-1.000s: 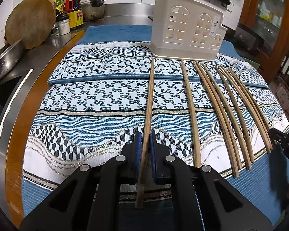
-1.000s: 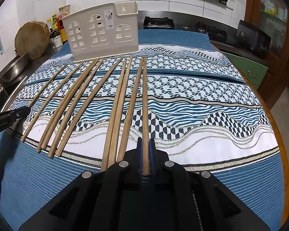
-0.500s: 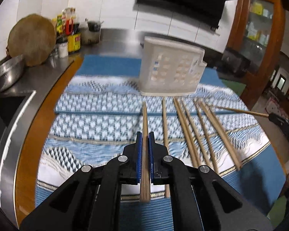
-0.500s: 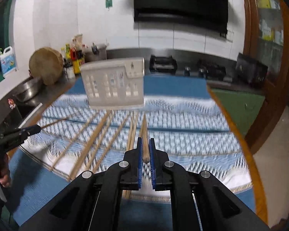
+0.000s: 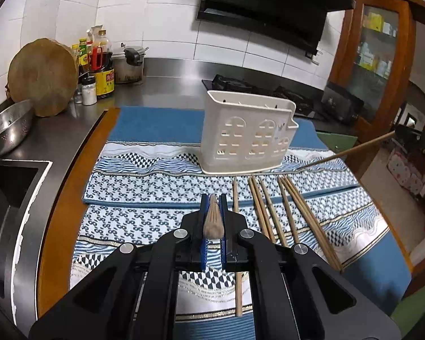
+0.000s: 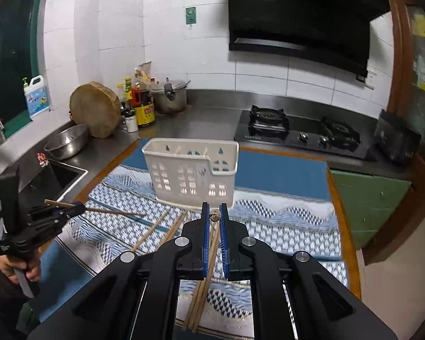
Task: Organize utensils
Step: 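Carry the right tool's chopstick into the white holder while the left tool inserts its own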
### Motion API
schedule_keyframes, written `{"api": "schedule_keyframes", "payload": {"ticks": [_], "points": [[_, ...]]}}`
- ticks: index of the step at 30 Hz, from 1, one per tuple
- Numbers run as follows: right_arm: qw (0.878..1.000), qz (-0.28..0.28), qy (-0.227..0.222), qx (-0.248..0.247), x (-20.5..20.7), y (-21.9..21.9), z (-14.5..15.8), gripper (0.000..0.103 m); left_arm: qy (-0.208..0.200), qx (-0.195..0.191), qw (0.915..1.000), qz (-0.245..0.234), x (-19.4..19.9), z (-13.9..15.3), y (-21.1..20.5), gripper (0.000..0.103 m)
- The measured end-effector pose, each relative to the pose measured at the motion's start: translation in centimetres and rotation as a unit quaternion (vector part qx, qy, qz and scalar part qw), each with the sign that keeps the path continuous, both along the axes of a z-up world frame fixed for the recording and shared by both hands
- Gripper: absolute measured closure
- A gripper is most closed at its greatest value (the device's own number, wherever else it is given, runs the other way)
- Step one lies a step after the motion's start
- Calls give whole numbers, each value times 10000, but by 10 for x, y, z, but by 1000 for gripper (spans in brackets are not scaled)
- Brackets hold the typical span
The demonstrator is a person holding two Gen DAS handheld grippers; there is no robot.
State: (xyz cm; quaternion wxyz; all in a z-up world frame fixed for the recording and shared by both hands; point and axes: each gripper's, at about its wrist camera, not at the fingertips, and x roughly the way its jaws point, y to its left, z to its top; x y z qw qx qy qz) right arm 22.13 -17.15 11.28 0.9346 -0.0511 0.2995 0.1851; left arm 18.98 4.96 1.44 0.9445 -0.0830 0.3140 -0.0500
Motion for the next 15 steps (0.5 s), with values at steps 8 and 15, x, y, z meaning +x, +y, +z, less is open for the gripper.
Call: {"api": "schedule_keyframes", "payload": {"ticks": [8,15], "points": [[9997,185,-105,-155,28,10,47,96,-77,-38,10000,-47,19,30,9,98],[9991,210,-167,-330,54,21,74,96,-455,-17,9989,-135,35,84,8,98]]}}
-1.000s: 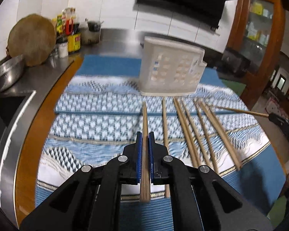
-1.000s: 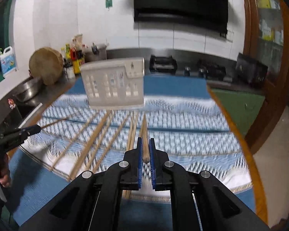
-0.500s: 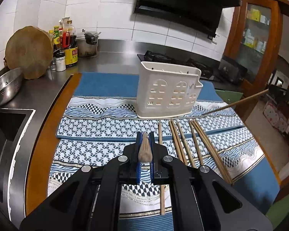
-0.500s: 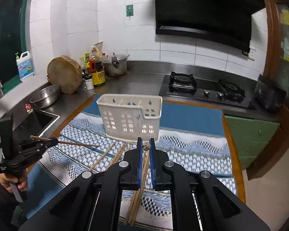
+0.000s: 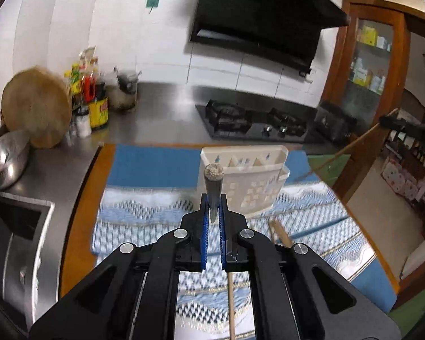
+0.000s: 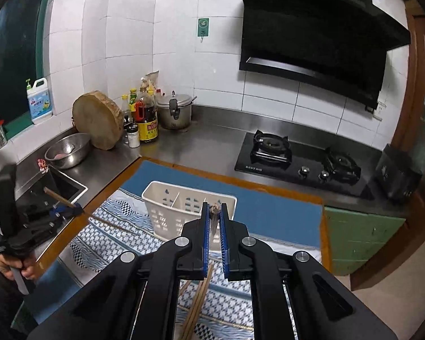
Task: Organize utensils
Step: 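Carry the right tool's chopstick into the white holder while the left tool inserts its own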
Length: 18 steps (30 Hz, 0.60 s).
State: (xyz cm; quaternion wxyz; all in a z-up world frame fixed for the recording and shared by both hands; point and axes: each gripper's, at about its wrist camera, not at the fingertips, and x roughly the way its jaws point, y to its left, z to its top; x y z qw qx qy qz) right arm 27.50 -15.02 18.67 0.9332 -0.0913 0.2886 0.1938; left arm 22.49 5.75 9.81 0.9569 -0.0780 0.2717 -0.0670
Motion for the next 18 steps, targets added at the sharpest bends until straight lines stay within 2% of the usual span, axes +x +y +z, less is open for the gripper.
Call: {"api": "schedule_keyframes", "payload": {"ticks": [4,8,13,18], "points": [[10000,-49,-67,-6,17,5,9,96,-396,82,9992,-65,7,42,-7,98],[9998,-109,-146,75,36,8,20,96,-626,200,9978,-114,23,72,-18,98],[9994,-157,-178,237,61,14,25,96,-304,456,9984,-128,60,68,-35,98],[9993,-223,-45,287,88,20,8,96,35,509,9986,-135,84,47,-40,98]]}}
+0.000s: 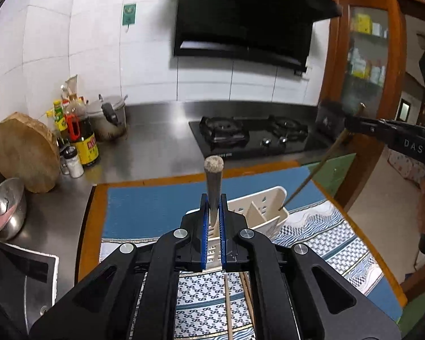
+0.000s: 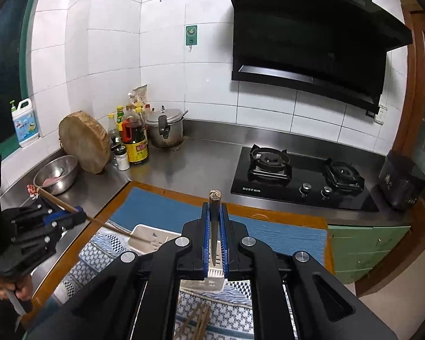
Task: Organize utensils
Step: 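Carry the right tool's chopstick into the white holder while the left tool inserts its own, then open both tools and move them back down to the loose chopsticks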
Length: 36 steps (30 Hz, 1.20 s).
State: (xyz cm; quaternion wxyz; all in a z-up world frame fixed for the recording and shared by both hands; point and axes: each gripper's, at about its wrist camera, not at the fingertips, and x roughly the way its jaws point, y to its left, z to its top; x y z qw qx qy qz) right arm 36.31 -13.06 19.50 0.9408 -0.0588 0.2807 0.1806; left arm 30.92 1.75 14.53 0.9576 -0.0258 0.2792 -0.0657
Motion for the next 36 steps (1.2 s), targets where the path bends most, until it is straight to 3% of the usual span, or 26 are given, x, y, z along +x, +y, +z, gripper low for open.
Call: {"api": "schedule_keyframes", "payload": {"ticks": [13,15,17,20,23,30,33,36], "points": [[9984,23,559,-88,31,10,-66,96,378,-41,9992,113,25,-40,-1,96],[9985,32,539,-98,30,11,-67,88,328,22,9993,192,23,-40,0,96],[9989,23,459,-125,26,11,-66,73,311,-24,9993,204,21,-38,2,95],[9994,26,307,-178,14,11,-60,64,237,-92,9994,238,14,-35,6,94],[9995,32,167,-250,0,11,-56,50,145,-151,9992,341,0,-33,11,87],[9990,186,80,-387,-55,10,-72,39,-10,-91,9985,543,-43,-39,16,72],[9989,217,124,-386,-80,7,-88,35,-96,-114,9976,672,-67,-44,19,63],[9987,211,205,-418,-102,3,-106,30,-163,-129,9964,816,-90,-50,22,60]]}}
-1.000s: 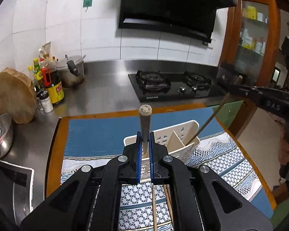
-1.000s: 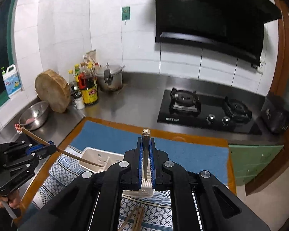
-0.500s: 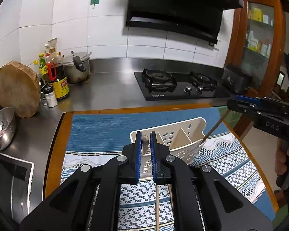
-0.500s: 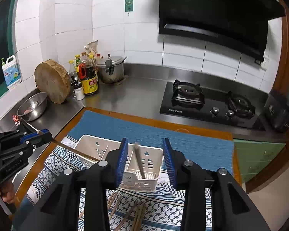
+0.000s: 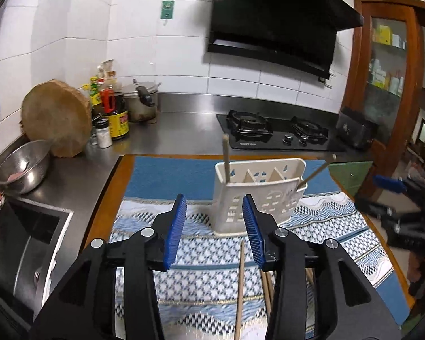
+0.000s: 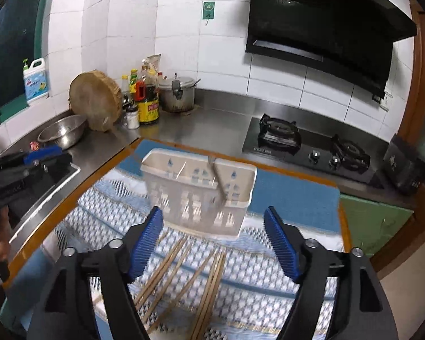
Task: Organize utensils
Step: 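Open both tools and move them back down to the loose chopsticks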
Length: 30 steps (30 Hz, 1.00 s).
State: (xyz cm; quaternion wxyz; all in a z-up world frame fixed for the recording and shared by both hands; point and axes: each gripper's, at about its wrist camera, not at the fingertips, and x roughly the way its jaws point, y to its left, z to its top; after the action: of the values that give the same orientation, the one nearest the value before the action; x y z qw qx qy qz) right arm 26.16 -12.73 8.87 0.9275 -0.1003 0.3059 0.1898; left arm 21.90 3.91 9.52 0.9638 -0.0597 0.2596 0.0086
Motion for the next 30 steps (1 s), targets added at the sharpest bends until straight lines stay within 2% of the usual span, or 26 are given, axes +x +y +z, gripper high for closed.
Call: {"api": "schedule_keyframes", "payload": {"ticks": [4,9,19,23,30], "points": [[9998,-80,161,-106,-26,-5,-31,28,-53,-42,9998,179,-31,-13,1,51],[9984,-189,524,16,-50,-12,-68,28,-10,67,9995,321,-56,-33,-5,49],[9957,-393,826,-162,-86,-12,-118,28,207,-39,9990,399,-77,-68,-11,46],[9949,-413,897,-221,-99,-10,-132,34,290,-12,9986,440,-79,-79,-13,46],[9927,-560,1069,-29,-111,-20,-144,45,384,95,9979,514,-83,-93,-17,46]]}}
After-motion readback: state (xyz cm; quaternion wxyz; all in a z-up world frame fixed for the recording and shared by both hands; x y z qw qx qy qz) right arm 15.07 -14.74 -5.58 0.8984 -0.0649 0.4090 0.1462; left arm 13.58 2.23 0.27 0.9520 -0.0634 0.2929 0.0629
